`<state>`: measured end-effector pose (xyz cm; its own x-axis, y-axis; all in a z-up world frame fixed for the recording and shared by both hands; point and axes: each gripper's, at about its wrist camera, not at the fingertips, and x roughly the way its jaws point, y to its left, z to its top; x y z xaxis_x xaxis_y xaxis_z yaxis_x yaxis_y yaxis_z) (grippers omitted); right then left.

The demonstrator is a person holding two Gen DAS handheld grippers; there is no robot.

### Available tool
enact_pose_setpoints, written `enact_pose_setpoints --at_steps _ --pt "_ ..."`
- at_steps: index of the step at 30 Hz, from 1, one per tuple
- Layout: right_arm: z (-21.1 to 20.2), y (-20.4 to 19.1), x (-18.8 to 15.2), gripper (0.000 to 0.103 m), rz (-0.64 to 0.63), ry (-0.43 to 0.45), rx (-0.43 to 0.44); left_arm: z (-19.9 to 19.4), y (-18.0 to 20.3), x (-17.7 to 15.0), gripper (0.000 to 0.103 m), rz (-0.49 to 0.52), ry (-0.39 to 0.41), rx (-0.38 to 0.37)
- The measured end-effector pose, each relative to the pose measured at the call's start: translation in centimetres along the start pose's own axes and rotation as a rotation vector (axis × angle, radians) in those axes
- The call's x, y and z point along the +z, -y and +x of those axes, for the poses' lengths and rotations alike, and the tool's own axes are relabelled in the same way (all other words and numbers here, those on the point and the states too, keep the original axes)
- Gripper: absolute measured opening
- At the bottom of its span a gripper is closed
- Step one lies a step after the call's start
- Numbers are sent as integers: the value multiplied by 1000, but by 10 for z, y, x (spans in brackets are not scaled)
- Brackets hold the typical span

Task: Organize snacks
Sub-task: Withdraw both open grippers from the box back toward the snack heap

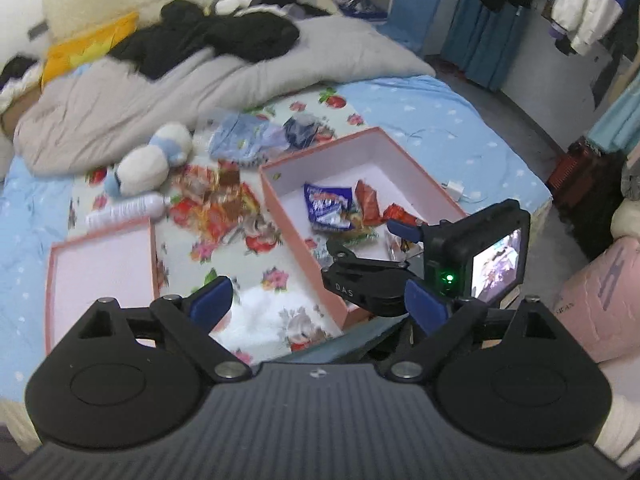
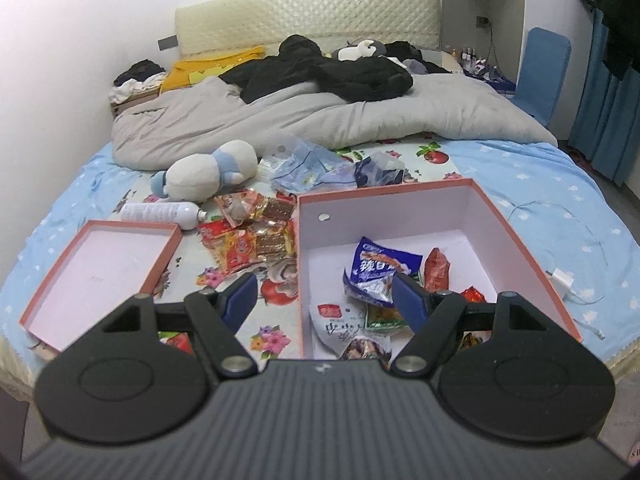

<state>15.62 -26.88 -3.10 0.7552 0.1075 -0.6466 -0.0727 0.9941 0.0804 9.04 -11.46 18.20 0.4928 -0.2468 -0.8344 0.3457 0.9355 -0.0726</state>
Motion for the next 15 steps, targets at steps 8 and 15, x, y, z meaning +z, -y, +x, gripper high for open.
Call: enact_pose_setpoints --at_steps 8,15 --pt "2 -19 -14 76 -22 -57 60 21 -32 -12 95 -144 -138 35" --pt "7 -21 -14 76 -13 -55 74 28 -56 -4 95 -187 -53 38"
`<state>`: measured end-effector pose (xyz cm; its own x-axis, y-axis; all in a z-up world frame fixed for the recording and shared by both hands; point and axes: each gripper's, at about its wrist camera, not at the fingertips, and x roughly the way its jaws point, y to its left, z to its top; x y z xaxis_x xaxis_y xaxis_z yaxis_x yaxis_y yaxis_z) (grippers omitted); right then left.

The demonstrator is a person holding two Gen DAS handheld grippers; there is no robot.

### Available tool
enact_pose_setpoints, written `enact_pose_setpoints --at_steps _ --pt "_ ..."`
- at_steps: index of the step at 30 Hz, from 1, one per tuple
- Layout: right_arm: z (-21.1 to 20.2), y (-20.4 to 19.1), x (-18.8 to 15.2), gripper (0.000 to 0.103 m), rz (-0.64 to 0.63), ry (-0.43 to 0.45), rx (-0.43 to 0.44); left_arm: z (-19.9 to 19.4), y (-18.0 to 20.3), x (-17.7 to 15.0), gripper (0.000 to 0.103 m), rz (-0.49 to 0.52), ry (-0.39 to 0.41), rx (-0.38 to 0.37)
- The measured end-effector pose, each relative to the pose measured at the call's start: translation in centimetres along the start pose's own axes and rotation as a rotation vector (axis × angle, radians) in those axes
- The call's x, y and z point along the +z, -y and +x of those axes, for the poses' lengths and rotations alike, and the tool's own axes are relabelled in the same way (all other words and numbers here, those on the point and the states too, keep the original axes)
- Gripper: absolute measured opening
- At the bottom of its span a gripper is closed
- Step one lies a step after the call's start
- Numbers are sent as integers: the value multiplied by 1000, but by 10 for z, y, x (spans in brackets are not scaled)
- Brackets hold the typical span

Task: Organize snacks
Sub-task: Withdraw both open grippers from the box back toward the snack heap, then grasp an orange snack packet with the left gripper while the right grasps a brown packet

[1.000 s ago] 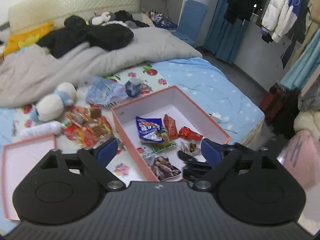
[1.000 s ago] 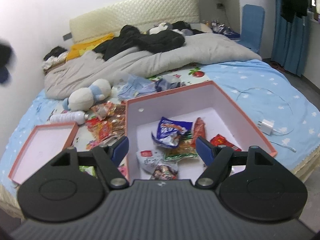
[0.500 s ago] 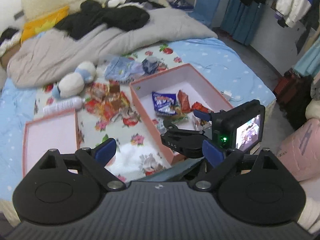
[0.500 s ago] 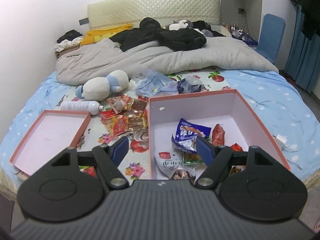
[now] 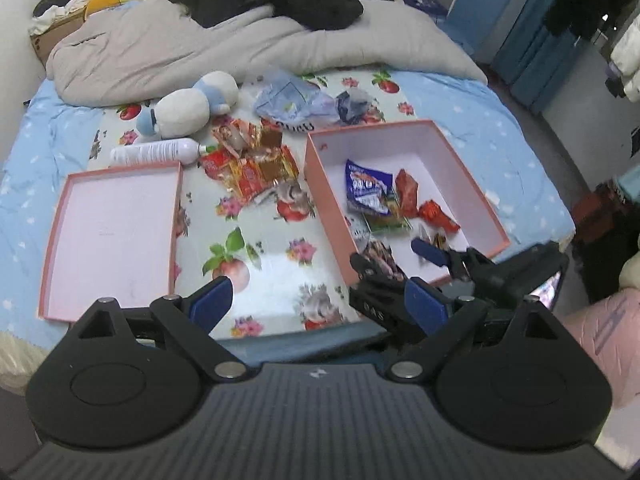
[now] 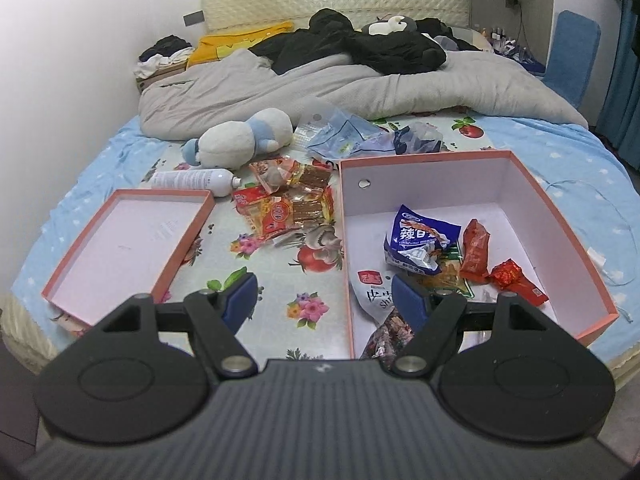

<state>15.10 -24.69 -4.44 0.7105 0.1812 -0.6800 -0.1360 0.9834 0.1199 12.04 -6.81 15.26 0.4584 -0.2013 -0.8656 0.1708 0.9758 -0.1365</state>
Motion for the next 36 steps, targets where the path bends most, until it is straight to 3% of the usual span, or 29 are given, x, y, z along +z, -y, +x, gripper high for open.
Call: enact_pose_setpoints --at_steps 5,11,20,23,28,32,36 --pt "12 1 8 76 15 18 16 27 -27 16 95 6 54 -9" --pt "47 -3 27 75 -42 16 56 91 -75 54 95 -49 73 -8" --pt "122 -25 58 75 -154 5 80 221 -165 111 95 -222 -16 -21" --pt "150 -36 67 75 -179 16 69 267 -193 130 95 -265 -41 -92" --pt "198 -55 74 74 -221 13 69 335 -228 143 94 -342 -56 -119" --pt "241 -69 77 65 -263 5 64 379 -247 149 92 -379 -72 -162" --pt "275 -81 80 57 -306 4 37 409 -256 157 81 -392 -54 -216"
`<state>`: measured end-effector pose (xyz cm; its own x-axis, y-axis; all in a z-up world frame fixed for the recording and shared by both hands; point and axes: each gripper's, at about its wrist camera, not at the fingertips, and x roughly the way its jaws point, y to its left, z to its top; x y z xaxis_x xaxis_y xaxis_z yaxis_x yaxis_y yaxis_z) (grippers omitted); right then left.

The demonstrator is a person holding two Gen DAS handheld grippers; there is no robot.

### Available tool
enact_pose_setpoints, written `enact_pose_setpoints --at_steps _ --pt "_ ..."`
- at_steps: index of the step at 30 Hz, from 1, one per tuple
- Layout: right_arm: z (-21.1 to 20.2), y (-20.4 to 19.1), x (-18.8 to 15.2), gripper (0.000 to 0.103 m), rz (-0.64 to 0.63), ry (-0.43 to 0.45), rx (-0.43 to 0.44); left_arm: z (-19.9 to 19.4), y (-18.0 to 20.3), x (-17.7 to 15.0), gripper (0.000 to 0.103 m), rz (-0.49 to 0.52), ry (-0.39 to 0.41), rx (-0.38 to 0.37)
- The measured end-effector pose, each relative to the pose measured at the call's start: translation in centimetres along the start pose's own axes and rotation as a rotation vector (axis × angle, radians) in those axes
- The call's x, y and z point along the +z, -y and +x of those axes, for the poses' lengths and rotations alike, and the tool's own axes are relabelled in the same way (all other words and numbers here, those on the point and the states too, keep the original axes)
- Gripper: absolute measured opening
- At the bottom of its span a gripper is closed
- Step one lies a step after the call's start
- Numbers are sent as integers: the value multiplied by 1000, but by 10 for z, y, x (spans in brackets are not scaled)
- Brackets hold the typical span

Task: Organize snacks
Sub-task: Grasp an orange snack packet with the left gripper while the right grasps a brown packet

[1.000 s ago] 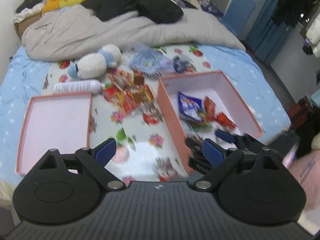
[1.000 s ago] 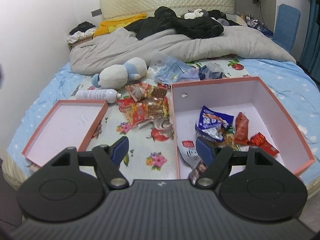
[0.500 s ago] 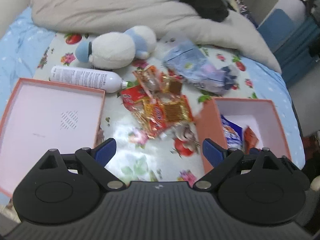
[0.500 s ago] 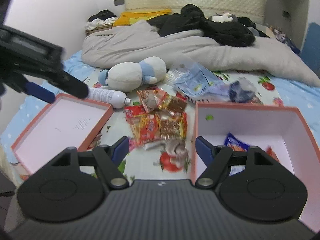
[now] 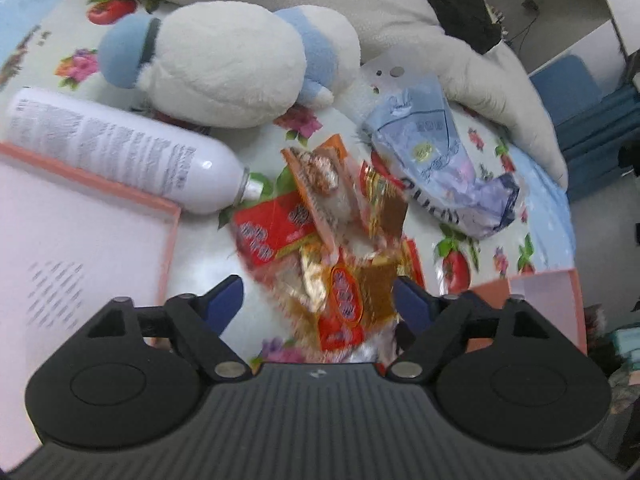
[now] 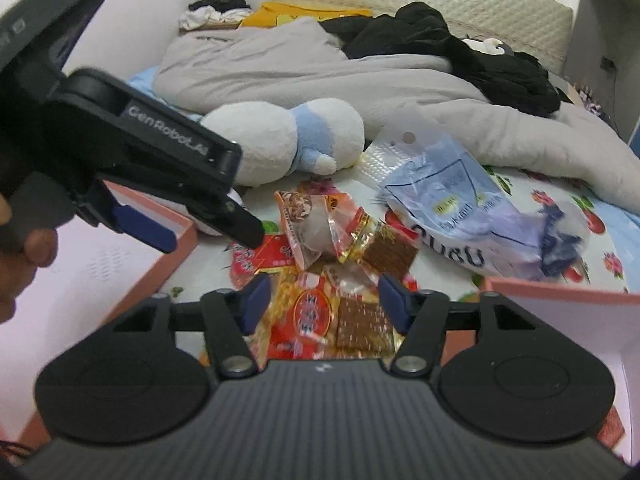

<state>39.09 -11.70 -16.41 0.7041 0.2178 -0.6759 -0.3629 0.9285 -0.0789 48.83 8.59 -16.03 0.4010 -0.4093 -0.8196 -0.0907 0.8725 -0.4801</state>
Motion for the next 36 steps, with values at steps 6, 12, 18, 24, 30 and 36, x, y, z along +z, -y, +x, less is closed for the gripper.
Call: enact_pose_setpoints --at_steps 6,12,18,24,30,36 --pt "47 -7 5 50 -77 -29 -89 32 -6 22 69 -40 11 -73" --pt "79 -5 5 43 -107 -78 -106 58 6 34 67 22 28 -63" --pt "94 -8 -2 31 -145 -97 -154 75 5 40 67 11 47 -36" --pt "94 5 2 4 -60 -126 -160 72 -20 45 67 -151 120 -79" --pt "80 9 5 3 1 -94 -180 79 -27 43 66 -237 135 -97" --pt "66 20 6 3 49 -73 -178 94 -7 36 43 -187 110 -63"
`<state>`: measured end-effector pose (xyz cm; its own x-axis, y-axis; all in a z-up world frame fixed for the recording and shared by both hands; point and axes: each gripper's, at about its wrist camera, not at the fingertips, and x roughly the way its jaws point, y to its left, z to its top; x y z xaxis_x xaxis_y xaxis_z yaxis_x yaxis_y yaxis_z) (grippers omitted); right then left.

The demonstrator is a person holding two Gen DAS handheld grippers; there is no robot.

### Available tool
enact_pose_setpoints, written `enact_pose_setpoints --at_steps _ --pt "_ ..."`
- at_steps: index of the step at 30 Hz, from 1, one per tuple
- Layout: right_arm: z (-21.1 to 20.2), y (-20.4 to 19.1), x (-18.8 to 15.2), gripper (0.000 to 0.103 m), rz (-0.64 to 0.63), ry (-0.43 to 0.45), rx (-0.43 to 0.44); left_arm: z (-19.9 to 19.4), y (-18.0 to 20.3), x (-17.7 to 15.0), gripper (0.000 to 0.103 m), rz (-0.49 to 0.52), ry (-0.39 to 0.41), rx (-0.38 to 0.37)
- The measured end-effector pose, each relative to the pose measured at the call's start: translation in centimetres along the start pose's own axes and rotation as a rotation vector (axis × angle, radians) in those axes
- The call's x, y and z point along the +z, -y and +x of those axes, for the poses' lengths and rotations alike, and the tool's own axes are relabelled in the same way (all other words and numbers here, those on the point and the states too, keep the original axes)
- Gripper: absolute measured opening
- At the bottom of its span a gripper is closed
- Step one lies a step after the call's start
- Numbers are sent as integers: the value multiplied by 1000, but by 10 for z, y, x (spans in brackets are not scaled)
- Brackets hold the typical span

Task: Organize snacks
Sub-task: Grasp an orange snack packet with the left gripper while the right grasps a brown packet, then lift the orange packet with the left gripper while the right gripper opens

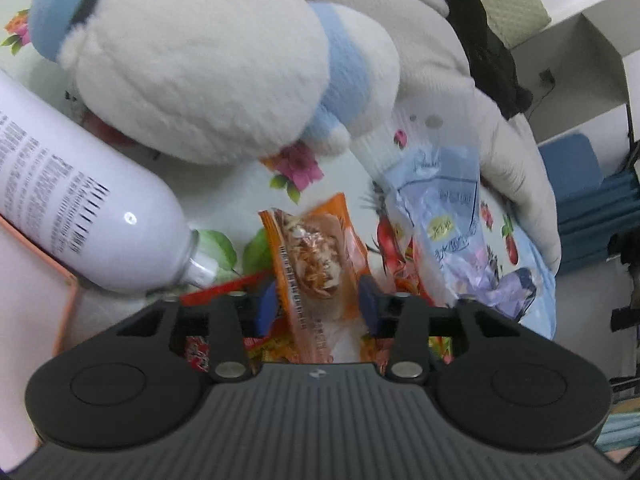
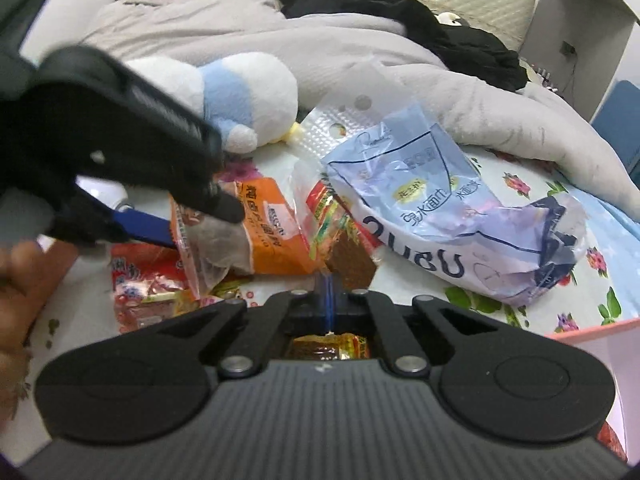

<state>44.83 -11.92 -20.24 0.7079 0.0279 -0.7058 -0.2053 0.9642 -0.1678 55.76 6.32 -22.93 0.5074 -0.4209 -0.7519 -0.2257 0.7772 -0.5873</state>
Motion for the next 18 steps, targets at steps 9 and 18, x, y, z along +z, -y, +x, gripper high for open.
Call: enact_pose_setpoints --at_steps 9,18 --pt "-39 11 0 3 35 22 14 -31 16 -15 30 28 43 1" --pt "-109 4 -32 3 30 41 63 -118 18 -69 28 70 115 37"
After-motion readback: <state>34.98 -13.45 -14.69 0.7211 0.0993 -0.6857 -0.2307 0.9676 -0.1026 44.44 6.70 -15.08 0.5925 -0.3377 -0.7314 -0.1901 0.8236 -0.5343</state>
